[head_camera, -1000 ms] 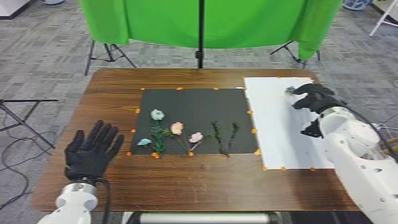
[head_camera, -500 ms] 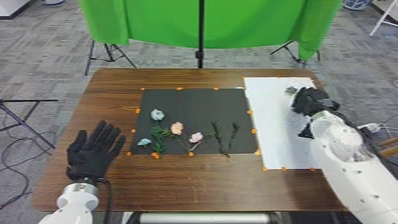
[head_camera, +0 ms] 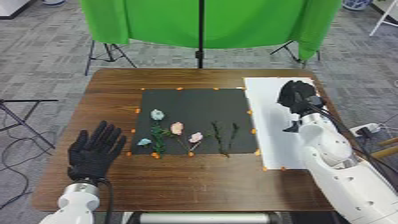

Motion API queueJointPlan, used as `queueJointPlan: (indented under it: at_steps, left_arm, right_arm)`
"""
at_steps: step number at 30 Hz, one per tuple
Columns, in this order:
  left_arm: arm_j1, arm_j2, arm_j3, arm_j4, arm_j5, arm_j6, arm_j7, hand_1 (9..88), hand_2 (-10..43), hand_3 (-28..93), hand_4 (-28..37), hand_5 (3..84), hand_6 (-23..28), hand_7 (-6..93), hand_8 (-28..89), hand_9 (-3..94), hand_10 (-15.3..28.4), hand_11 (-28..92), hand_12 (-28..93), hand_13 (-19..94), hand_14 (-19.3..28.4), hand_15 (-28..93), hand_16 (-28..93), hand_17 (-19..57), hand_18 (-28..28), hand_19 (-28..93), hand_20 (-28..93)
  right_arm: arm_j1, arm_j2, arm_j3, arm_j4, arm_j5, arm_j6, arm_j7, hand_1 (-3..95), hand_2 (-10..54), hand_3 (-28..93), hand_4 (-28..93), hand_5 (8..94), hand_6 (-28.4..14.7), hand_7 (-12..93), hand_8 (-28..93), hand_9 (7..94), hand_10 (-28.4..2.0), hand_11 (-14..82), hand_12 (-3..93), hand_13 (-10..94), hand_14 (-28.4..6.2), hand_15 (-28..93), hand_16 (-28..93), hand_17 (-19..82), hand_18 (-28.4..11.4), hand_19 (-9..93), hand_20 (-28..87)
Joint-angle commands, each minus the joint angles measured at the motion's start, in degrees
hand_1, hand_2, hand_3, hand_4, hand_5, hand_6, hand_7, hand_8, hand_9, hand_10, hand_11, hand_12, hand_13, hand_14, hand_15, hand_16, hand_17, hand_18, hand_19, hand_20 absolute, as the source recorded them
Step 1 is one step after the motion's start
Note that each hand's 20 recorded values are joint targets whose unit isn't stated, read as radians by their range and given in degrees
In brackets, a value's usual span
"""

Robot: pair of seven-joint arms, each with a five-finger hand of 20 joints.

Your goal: Arrange flowers

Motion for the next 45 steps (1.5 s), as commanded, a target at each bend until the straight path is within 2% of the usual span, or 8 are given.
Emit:
queueJointPlan:
  at_steps: [1,2,5,11,19,25,36,45]
  left_arm:
    - [1.27,-0.39,0.27,-0.1,0.3,0.1,-0.17,28.8,14.3,78,-28.3,47.9,11.4,11.9,-9,40.3,16.9,24,10,31,17.9,44,-9,-7.4,16.6,43,14]
    - [1.27,0.43,0.7,-0.11,-0.45,0.25,0.66,28.8,14.3,78,-28.3,47.9,11.4,11.9,-9,40.3,17.0,24,10,31,17.9,44,-9,-7.4,16.6,43,14]
    - [1.08,0.52,0.89,0.01,-0.71,0.49,0.7,28.9,14.3,78,-28.3,47.8,11.3,11.9,-9,40.4,17.0,24,10,31,17.9,44,-9,-7.4,16.7,43,14]
    - [0.21,-0.41,1.06,0.43,0.25,0.16,-0.54,28.8,14.4,78,-28.3,47.8,11.4,11.9,-9,40.3,17.0,24,10,31,18.0,44,-9,-7.4,16.6,43,14]
    - [-0.77,-0.09,1.44,0.8,0.15,0.09,-0.24,28.8,14.3,78,-28.3,47.7,11.4,11.6,-9,40.3,16.9,24,10,31,17.9,44,-9,-7.4,16.7,43,14]
    - [-1.77,-0.45,1.7,0.95,2.19,1.38,-1.38,28.9,14.5,78,-28.3,47.9,11.5,11.7,-9,40.5,17.1,24,10,31,18.0,44,-9,-7.4,16.6,43,14]
    - [-1.18,-0.36,0.81,0.67,2.45,1.61,-2.34,28.9,14.6,78,-28.3,48.0,11.5,11.6,-9,40.3,17.1,24,10,30,18.0,44,-9,-7.4,16.6,43,14]
    - [-1.42,-0.37,1.9,0.98,2.68,1.83,-3.2,28.5,15.4,77,-28.3,48.1,11.4,11.6,-9,40.2,17.1,24,9,30,18.2,45,-9,-7.5,16.8,44,14]
  right_arm:
    - [1.31,0.05,-1.6,-6.51,3.23,-0.03,-1.54,66.2,-9.5,70,-28,78.9,2.3,38,-5,85.0,-9.6,13.3,42.4,71,-5.1,38,43,34,-17.5,73,40]
    - [1.56,-0.13,-2.43,-7.27,3.55,-0.75,-1.99,66.1,-9.5,70,-28,78.8,2.3,38,-5,85.0,-9.6,13.4,42.6,71,-5.1,38,43,34,-17.6,73,40]
    - [2.89,-1.6,-5.76,-8.42,4.64,-2.91,-3.69,66.0,-9.5,70,-28,78.1,1.9,38,-5,84.2,-9.8,13.0,42.6,70,-5.1,38,43,33,-17.4,73,40]
    - [4.55,-5.1,-10.69,-7.54,3.71,-5.77,-6.79,65.7,-9.5,70,-28,75.7,1.6,36,-6,82.9,-9.9,12.3,41.8,69,-4.6,38,42,33,-17.3,73,40]
    - [3.04,-6.21,-11.89,-8.21,3.71,-8.17,-5.8,65.4,-9.5,71,-28,75.1,1.6,36,-6,82.0,-10.1,12.3,41.2,68,-4.7,38,41,32,-17.2,73,40]
    - [0.91,-5.42,-12.13,-9.33,2.39,-10.2,-6.01,65.0,-9.5,71,-28,75.1,1.5,36,-6,81.9,-10.1,12.4,40.9,68,-4.7,38,41,33,-17.5,73,39]
    - [-0.65,-4.62,-11.31,-9.3,2.26,-14.07,-5.67,63.2,-9.5,71,-28,73.3,1.3,34,-7,80.5,-10.2,11.6,39.3,67,-4.7,39,40,32,-18.4,73,39]
    - [-1.42,-3.41,-10.1,-10.04,3.92,-14.03,-4.82,60.7,-9.5,71,-28,72.5,3.5,26,-8,79.8,-9.3,7.4,34.4,64,-7.6,57,41,29,-20.8,81,44]
